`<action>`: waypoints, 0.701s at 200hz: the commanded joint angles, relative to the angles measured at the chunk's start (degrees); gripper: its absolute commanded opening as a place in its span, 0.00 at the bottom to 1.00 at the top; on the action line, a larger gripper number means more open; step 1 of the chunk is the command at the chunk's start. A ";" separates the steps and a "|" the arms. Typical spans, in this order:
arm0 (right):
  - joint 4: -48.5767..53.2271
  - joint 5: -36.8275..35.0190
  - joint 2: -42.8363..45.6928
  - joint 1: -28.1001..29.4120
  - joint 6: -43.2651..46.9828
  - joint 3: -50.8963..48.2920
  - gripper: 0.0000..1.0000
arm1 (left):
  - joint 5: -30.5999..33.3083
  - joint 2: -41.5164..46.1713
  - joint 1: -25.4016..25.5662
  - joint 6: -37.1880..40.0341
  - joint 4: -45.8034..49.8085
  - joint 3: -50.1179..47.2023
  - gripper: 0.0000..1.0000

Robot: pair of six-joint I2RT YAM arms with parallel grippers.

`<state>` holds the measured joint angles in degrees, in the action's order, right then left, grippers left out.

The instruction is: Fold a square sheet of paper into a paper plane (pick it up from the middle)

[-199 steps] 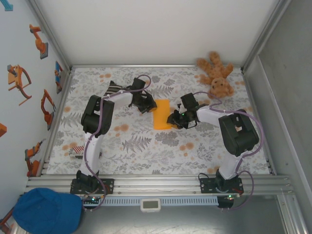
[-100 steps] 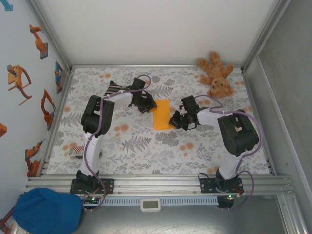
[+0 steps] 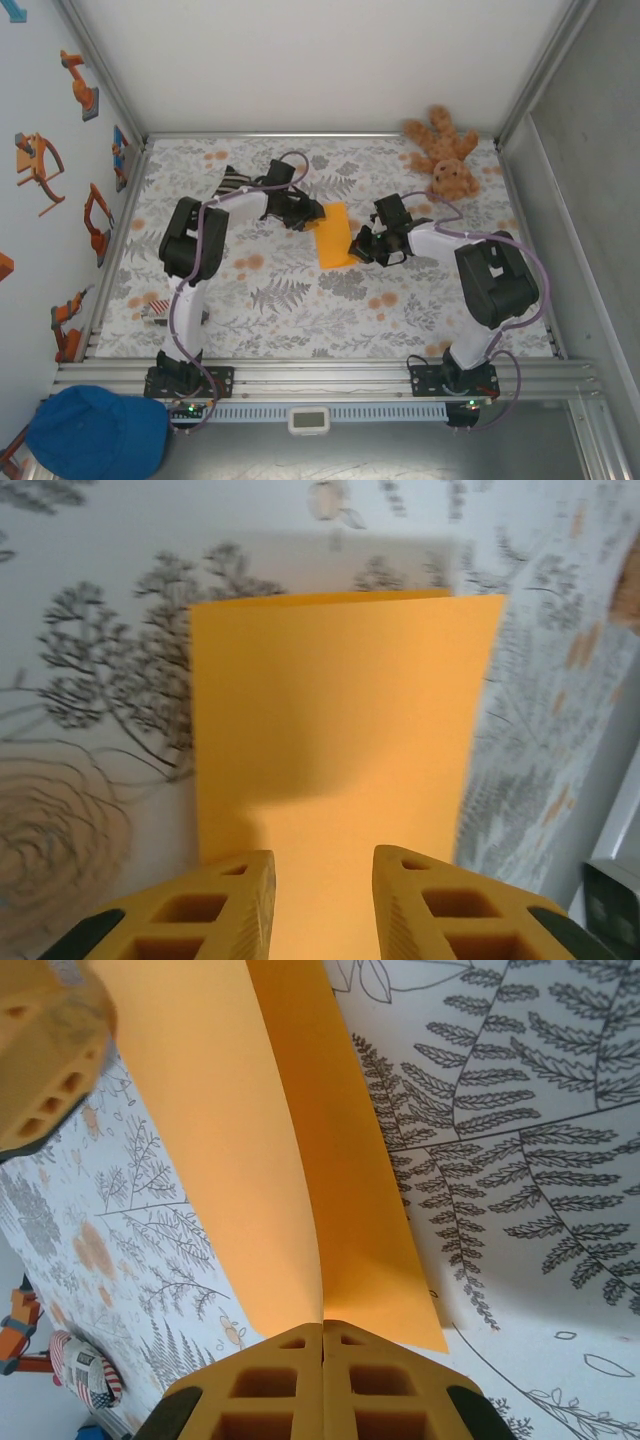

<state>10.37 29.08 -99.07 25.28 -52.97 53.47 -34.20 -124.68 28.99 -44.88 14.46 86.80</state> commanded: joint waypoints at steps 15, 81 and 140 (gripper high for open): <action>1.62 -0.36 1.33 0.21 0.53 0.10 0.00 | -1.46 2.81 0.52 1.84 -0.70 -2.47 0.30; -0.93 1.47 1.18 0.36 0.36 1.01 0.00 | 1.18 -3.19 0.80 1.46 3.12 0.30 0.21; -5.40 4.23 -2.66 1.59 0.26 4.65 0.00 | 3.03 -4.78 0.74 1.56 5.28 0.06 0.19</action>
<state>7.84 31.66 -99.83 25.85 -52.97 54.89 -33.76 -126.98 29.54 -44.25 15.44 86.48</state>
